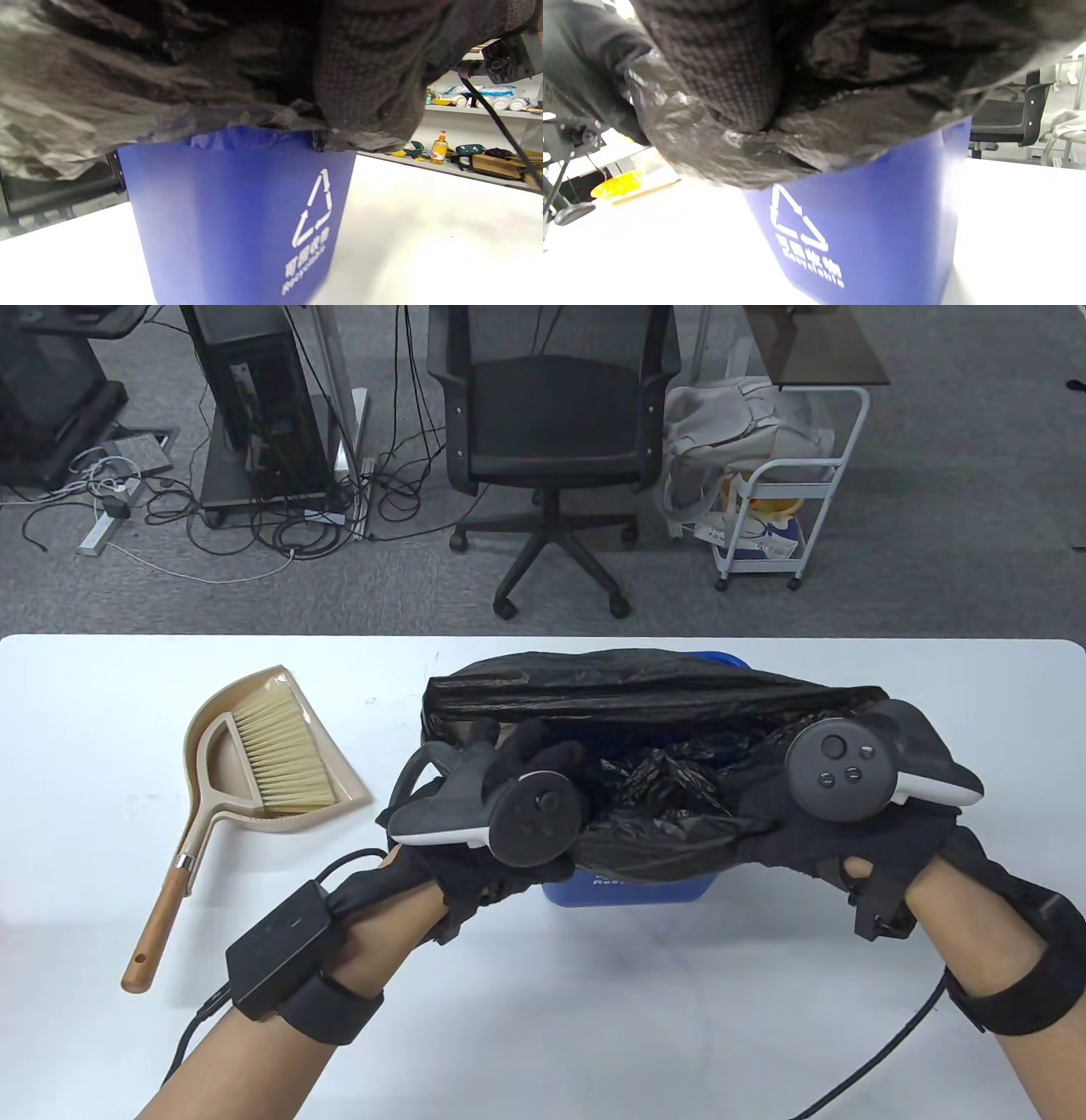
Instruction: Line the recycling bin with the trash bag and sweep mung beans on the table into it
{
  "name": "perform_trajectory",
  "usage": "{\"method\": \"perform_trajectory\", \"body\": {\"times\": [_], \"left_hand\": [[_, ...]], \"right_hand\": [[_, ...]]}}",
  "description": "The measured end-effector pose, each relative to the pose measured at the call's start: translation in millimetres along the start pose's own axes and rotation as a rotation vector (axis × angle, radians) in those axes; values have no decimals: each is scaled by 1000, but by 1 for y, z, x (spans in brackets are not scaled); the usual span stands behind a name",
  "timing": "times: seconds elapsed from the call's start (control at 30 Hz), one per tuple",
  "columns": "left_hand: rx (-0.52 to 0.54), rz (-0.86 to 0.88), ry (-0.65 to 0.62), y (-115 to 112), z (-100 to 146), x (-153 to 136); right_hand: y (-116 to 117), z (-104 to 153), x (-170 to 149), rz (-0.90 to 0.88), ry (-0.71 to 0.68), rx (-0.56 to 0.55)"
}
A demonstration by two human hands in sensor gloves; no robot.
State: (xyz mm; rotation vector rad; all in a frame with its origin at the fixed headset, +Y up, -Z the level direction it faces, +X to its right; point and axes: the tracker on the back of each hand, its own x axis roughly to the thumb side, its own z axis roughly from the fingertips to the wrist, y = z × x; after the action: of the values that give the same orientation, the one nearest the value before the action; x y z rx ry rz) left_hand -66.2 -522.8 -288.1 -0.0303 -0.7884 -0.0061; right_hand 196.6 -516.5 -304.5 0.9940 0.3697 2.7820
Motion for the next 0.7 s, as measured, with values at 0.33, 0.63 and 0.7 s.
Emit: {"method": "perform_trajectory", "body": {"times": [0.33, 0.63, 0.7], "left_hand": [[27, 305, -90, 23, 19, -16], [257, 332, 21, 57, 20, -16], [210, 225, 95, 50, 6, -13]], "right_hand": [[-5, 7, 1, -28, -48, 5], [-69, 24, 2, -130, -11, -355], [-61, 8, -1, -98, 55, -301]]}}
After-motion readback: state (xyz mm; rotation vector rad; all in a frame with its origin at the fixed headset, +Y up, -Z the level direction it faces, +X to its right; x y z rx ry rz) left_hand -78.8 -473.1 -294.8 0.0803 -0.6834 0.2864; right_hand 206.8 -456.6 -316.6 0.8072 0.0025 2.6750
